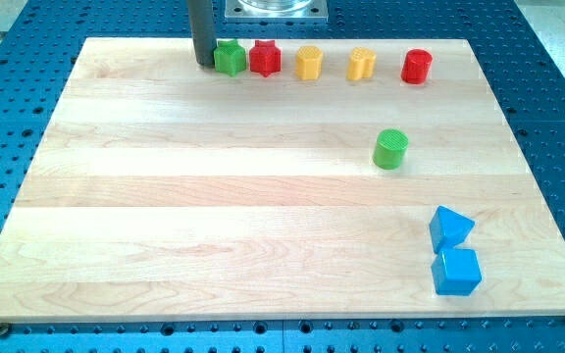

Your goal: Drag the green circle below the red star

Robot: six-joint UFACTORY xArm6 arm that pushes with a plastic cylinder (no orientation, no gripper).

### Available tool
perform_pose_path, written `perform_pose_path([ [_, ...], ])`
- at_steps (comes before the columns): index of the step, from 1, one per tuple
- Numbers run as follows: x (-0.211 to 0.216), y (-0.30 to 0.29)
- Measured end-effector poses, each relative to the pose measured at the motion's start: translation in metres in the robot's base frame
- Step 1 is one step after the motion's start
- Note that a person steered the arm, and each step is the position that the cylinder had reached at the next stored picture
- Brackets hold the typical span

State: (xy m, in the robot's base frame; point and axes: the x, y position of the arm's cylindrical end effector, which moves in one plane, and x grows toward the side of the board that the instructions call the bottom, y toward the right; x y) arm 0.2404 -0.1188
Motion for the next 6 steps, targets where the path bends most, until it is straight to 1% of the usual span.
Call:
perform_pose_path([
  [1,0.086,0.029],
  [3,0.128,0.249],
  [4,0.170,0.341],
  [5,0.206,0.299],
  [6,0.176,0.188],
])
